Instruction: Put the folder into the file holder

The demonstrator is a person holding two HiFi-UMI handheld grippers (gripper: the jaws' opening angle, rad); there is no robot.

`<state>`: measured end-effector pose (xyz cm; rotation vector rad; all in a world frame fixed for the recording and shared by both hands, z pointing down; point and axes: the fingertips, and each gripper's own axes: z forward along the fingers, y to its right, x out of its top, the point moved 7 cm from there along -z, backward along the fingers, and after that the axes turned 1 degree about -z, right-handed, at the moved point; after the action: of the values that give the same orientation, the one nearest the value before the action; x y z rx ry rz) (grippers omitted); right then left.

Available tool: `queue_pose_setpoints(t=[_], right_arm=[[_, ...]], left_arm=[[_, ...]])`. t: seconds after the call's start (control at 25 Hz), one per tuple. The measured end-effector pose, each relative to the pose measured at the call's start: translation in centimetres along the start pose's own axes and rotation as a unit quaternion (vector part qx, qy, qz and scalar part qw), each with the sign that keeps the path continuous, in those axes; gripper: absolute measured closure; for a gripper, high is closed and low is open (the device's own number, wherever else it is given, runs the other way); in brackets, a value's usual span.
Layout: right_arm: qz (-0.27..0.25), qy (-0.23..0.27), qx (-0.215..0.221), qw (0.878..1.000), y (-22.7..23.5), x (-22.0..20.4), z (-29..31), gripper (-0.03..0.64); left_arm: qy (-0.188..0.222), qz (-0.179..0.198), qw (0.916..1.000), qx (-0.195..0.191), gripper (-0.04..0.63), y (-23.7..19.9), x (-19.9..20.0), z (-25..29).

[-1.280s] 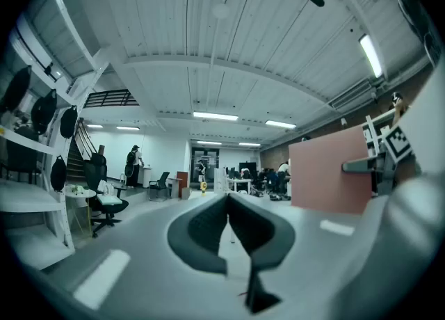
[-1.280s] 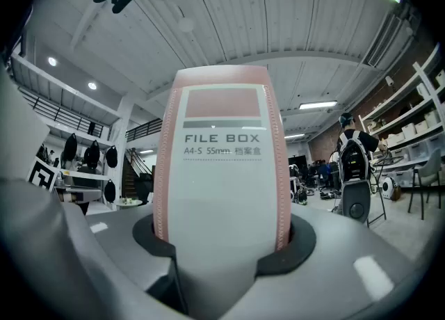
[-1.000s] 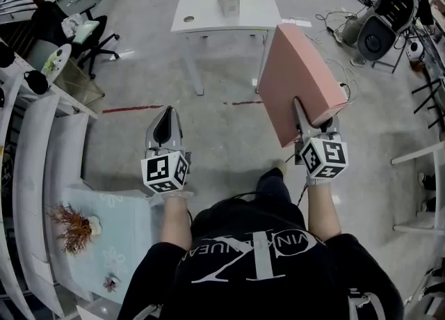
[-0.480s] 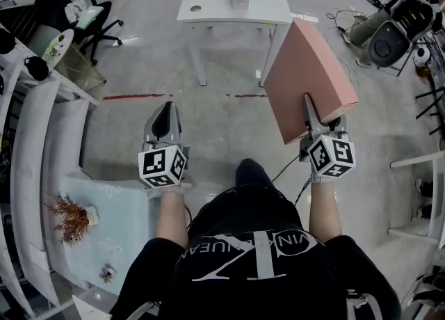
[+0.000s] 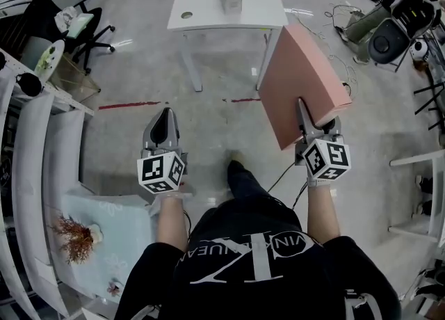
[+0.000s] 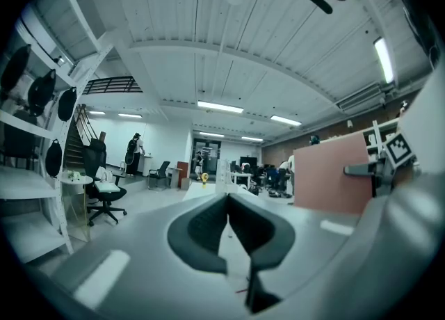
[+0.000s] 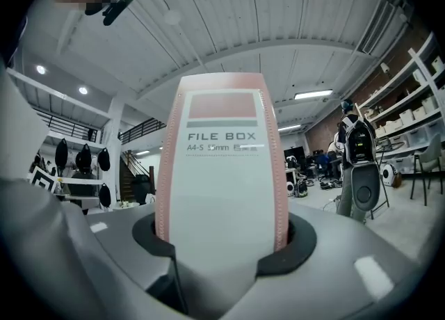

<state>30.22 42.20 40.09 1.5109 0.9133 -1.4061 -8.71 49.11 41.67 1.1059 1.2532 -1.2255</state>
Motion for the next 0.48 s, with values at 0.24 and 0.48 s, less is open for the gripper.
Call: queue_pose_setpoints(t=[0.24, 0.48], right_arm=[[0.003, 0.011, 0.006, 1.0, 0.5, 1.1, 7.0, 0.322], [0.0, 0.01, 0.021, 1.0, 0.6, 2.3, 14.3, 0.322]], left_arm=[[0.015, 0.005, 0.9999, -0.002, 0.595, -1.8, 2.2, 7.5], [0.02, 0.006, 0.9998, -0.003, 0.595, -3.3, 3.3, 14.8]])
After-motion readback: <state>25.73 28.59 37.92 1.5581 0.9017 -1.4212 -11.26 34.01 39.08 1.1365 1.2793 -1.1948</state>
